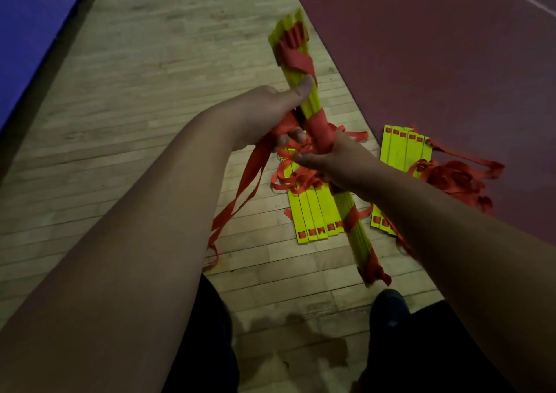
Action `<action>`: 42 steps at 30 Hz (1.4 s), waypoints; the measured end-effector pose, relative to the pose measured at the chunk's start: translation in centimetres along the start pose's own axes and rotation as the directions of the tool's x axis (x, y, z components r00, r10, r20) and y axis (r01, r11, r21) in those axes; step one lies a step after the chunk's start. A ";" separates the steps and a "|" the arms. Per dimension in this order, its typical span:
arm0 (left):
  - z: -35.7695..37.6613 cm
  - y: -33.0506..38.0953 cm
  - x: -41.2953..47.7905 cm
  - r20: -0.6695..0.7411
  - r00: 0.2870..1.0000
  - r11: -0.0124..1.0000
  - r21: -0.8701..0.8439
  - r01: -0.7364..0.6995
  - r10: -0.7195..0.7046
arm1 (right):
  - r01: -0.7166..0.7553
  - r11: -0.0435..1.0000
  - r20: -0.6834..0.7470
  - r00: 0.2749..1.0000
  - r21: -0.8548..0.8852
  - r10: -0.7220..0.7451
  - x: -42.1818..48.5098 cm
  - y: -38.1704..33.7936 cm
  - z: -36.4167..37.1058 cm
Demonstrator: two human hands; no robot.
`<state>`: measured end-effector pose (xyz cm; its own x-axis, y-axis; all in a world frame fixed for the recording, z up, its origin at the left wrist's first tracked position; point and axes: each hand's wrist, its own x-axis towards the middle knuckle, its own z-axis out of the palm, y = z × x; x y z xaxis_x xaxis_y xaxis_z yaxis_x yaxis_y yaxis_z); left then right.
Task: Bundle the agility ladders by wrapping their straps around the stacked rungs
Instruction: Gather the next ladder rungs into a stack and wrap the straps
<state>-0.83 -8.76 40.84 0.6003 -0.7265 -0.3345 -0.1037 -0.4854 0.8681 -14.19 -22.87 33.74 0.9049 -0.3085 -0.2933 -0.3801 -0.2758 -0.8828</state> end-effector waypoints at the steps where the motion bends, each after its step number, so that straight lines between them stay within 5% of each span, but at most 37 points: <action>1: 0.0 0.0 0.0 0.003 1.000 1.000 0.003 0.008 -0.008 | -0.013 0.999 -0.009 1.000 -0.039 0.013 0.0 -0.1 0.1; 8: 0.4 0.0 0.3 -0.144 0.983 0.993 0.019 0.118 -0.114 | -0.067 0.984 -0.043 0.997 -0.166 0.060 0.2 -0.2 1.2; 12: 0.0 -0.2 0.2 -0.194 0.980 0.998 0.035 0.058 -0.050 | 0.016 0.976 0.023 1.000 -0.217 -0.011 -0.2 -0.9 0.4; 17: -0.6 -0.6 -0.1 -0.126 0.987 0.995 0.008 -0.100 0.101 | -0.028 0.992 0.217 0.976 0.125 0.000 -1.2 -1.8 -1.9; 21: -0.6 -0.6 -0.3 -0.073 0.988 0.989 -0.045 -0.138 0.134 | -0.149 0.927 0.466 0.884 0.345 -0.031 -1.7 -1.7 -2.3; 30: 0.2 0.5 -0.6 -0.128 0.992 1.000 0.005 0.015 -0.014 | -0.038 0.996 0.063 0.997 0.083 0.032 0.2 0.3 -0.8; 37: 0.6 -0.3 0.2 -0.163 0.975 0.988 -0.039 0.147 -0.151 | -0.012 0.995 -0.007 1.000 -0.102 0.012 0.2 0.7 0.4; 42: -0.1 -0.9 0.0 -0.180 0.982 0.997 -0.064 0.045 -0.056 | -0.031 0.999 0.101 0.994 -0.016 0.033 0.0 0.0 0.0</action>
<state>-0.63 -8.32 40.09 0.7381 -0.5987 -0.3111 -0.0253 -0.4854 0.8739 -14.20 -22.91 33.75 0.9067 -0.2236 -0.3577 -0.4113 -0.2803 -0.8673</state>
